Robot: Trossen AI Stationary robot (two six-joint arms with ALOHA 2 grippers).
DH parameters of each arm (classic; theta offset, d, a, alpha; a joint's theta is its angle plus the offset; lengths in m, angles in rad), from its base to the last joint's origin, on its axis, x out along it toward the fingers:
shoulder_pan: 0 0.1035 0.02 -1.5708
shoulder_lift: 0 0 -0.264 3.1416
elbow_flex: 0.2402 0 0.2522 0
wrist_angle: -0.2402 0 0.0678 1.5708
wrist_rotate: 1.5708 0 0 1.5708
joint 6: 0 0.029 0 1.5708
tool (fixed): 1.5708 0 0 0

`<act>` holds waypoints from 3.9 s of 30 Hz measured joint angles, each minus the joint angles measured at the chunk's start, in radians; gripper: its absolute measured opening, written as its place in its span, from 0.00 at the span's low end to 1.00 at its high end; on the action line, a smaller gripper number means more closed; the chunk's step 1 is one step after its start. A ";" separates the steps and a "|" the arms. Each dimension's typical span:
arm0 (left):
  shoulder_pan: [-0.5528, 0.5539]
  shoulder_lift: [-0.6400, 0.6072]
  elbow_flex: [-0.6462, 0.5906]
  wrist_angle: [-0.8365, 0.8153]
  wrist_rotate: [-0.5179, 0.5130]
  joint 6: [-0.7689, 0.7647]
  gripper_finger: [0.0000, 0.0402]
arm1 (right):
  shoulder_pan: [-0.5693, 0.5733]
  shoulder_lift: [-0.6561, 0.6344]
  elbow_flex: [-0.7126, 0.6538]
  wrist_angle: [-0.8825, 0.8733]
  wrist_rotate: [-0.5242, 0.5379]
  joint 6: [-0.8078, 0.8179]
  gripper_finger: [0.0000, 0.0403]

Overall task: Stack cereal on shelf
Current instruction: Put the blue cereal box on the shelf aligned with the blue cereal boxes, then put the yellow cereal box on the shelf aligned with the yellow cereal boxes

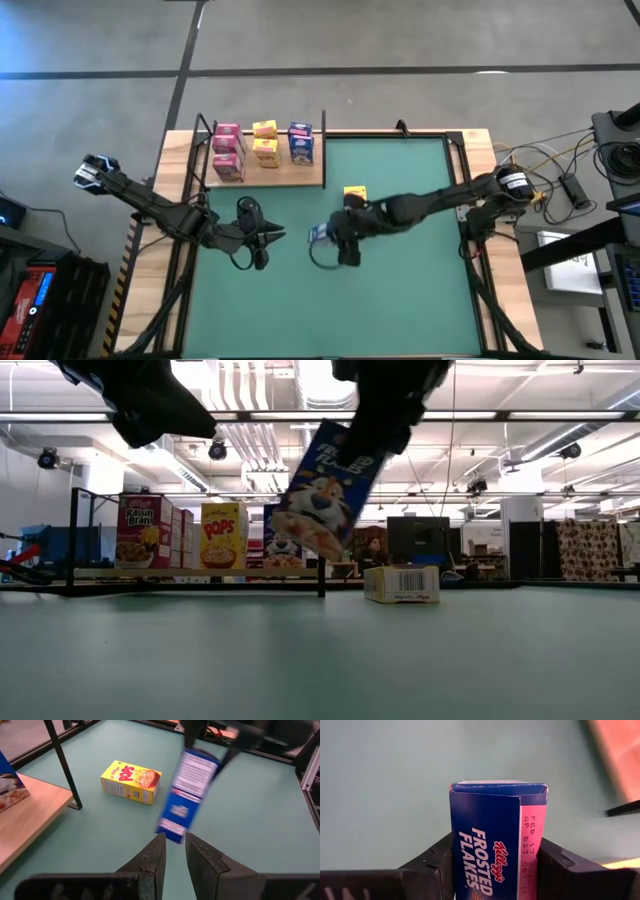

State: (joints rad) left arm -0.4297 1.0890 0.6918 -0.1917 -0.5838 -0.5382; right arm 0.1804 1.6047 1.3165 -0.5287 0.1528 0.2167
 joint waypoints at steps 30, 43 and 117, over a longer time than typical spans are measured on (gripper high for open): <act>-0.002 -0.020 0.000 -0.070 0.000 0.025 0.14 | -0.395 0.183 0.319 0.068 -0.003 -0.386 0.44; -0.002 -0.044 0.000 -0.130 0.000 0.003 0.14 | -0.409 0.380 0.576 -0.182 0.004 -0.415 0.44; -0.002 -0.057 0.000 -0.184 0.000 -0.048 0.14 | -0.318 0.299 0.707 -0.885 0.003 -0.142 0.61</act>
State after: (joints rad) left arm -0.4313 1.0321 0.6918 -0.3759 -0.5838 -0.5861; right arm -0.1375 1.9039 2.0233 -1.4139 0.1558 0.0751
